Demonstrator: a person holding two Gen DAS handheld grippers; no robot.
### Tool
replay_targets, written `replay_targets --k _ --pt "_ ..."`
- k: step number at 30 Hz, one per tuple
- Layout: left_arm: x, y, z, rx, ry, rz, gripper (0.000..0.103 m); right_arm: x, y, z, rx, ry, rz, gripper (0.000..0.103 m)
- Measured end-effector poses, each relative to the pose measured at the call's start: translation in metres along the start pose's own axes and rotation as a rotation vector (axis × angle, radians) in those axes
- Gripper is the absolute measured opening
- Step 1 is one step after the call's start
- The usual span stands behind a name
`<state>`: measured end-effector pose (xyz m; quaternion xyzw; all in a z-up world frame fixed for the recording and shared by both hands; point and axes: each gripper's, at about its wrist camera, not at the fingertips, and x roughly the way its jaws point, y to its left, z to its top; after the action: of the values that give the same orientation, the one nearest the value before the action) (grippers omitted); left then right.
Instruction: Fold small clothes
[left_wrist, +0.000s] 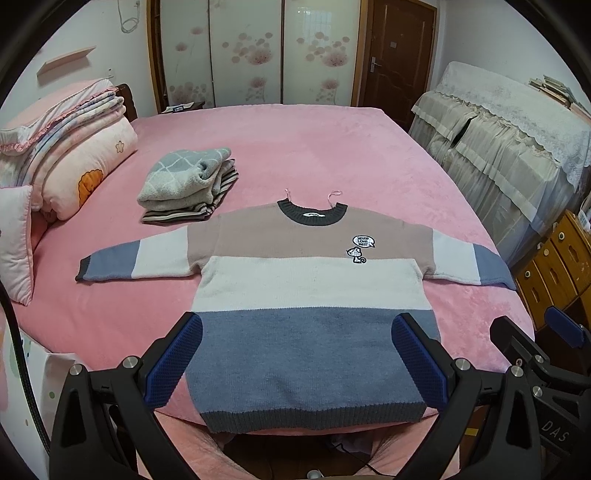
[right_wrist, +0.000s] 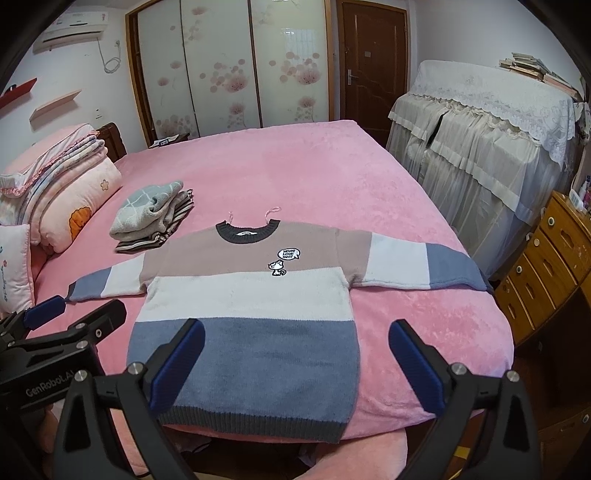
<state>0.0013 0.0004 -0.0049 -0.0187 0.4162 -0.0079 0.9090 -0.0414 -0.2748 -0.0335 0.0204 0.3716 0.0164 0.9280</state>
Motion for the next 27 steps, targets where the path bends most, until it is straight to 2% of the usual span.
replay_targets --k 27 --pt "0.0063 -0.0051 -0.0059 -0.004 0.01 0.013 0.102 0.0021 -0.0046 -0.0063 0.007 -0.008 0.035 0.1"
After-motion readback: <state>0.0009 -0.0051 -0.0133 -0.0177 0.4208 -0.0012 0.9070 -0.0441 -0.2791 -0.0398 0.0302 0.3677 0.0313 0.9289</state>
